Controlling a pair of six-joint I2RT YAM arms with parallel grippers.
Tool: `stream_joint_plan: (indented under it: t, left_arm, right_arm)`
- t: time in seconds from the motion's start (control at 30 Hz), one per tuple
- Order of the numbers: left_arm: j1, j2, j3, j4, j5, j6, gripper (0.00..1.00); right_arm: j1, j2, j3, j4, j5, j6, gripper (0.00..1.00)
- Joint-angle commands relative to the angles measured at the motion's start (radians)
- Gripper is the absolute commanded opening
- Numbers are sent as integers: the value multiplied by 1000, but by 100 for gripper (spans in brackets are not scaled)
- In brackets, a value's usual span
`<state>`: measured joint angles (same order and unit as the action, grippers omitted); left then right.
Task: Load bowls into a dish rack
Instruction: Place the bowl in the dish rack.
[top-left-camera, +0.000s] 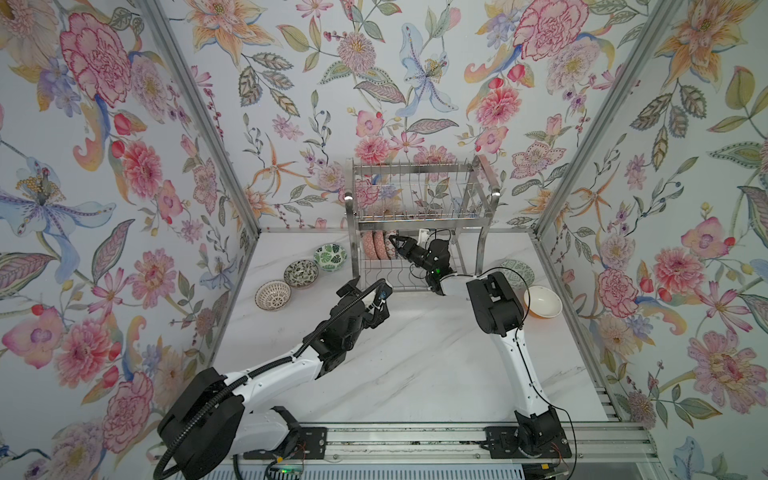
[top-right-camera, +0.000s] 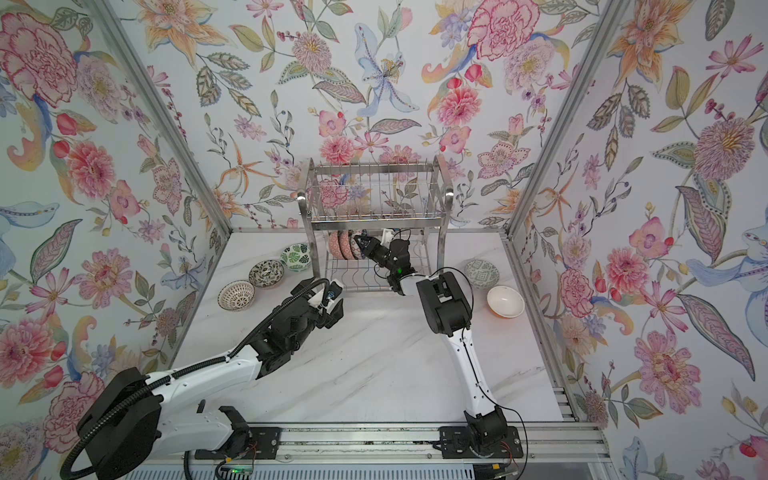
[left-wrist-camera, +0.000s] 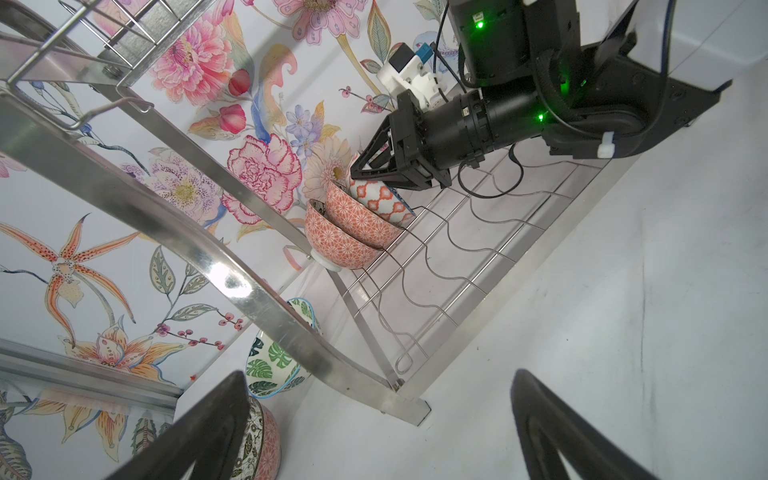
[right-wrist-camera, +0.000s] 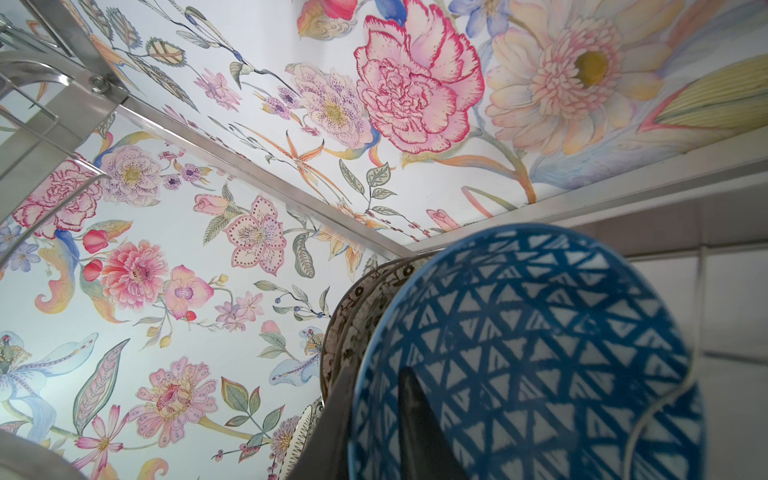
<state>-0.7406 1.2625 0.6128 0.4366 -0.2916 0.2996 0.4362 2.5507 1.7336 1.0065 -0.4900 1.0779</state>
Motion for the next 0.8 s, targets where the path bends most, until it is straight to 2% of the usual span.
stream_joint_plan:
  t: [0.0, 0.43, 0.77]
  left_arm:
    - [-7, -15, -14, 15, 12, 8, 99]
    - [-8, -20, -16, 15, 11, 10, 99]
    - [-12, -25, -16, 14, 11, 11, 99]
  right_arm:
    - [-9, -48, -11, 0, -7, -12, 22]
    - [-10, -67, -26, 2, -6, -13, 23]
    - [-10, -117, -103, 24, 12, -25, 25]
